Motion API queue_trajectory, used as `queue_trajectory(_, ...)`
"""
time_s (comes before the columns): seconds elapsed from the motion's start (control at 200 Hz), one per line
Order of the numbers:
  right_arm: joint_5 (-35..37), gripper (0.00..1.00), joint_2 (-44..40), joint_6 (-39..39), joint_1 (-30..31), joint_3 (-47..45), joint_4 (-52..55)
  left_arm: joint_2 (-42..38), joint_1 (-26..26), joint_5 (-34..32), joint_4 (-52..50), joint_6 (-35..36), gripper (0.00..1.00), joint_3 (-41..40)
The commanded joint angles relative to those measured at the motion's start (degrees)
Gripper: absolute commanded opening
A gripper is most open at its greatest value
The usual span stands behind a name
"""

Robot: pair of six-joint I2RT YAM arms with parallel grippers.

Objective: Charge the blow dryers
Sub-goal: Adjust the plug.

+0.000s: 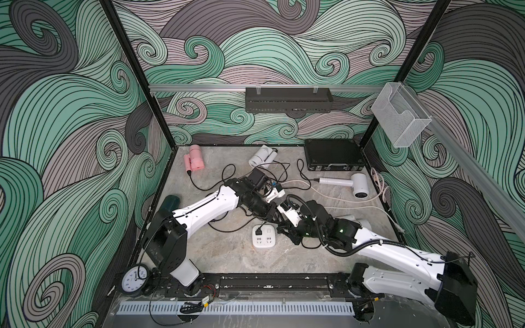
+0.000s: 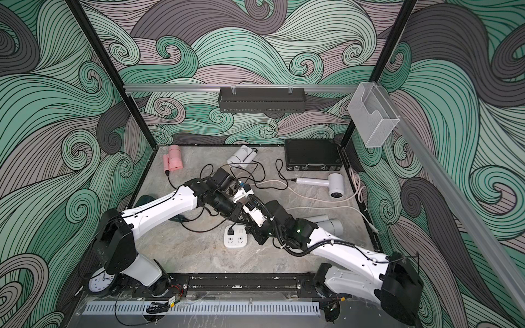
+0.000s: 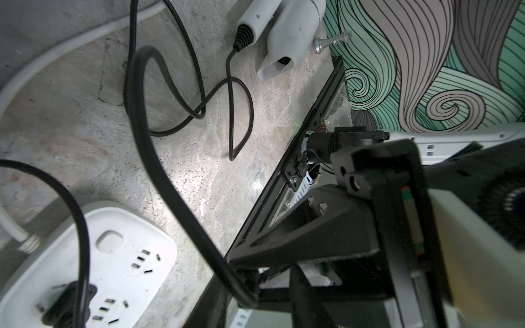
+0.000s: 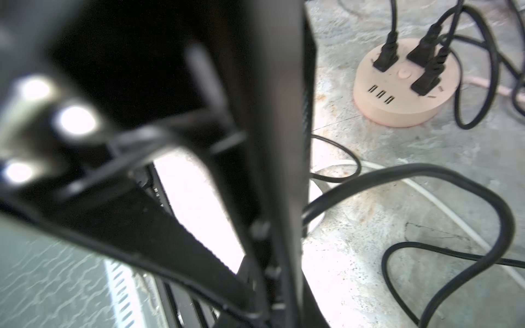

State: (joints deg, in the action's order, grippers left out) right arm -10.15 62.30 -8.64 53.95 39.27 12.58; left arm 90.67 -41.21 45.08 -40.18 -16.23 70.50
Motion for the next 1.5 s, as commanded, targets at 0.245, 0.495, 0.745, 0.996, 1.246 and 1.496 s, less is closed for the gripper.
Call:
queue_trajectory(0.245, 15.2, 0.30, 1.7, -3.5, 3.3, 2.2, 0.4, 0.1, -0.5, 0.9, 2.4, -6.8, 0.00, 1.6)
queue_trajectory(0.495, 16.9, 0.44, -9.2, -16.9, 3.5, 0.7, 3.4, -2.8, -1.9, -7.6, 4.2, -5.0, 0.00, -0.8)
queue_trajectory(0.745, 21.3, 0.42, -9.5, -26.0, 4.2, 5.1, 13.9, -3.6, -4.3, -17.8, 4.3, -5.6, 0.00, -0.5)
queue_trajectory(0.996, 29.3, 0.41, -2.9, -27.3, 11.7, 6.9, 11.8, -5.0, -5.7, -25.4, 8.7, -12.1, 0.00, -2.9)
queue_trajectory(1.246, 33.8, 0.43, 2.4, -26.0, 13.3, 7.5, 9.3, -5.5, -5.8, -23.9, 10.1, -14.2, 0.00, -3.2)
queue_trajectory(1.496, 36.8, 0.39, 5.7, -26.0, 13.3, 7.8, 6.0, -6.4, -5.9, -22.7, 10.3, -14.7, 0.00, -3.4)
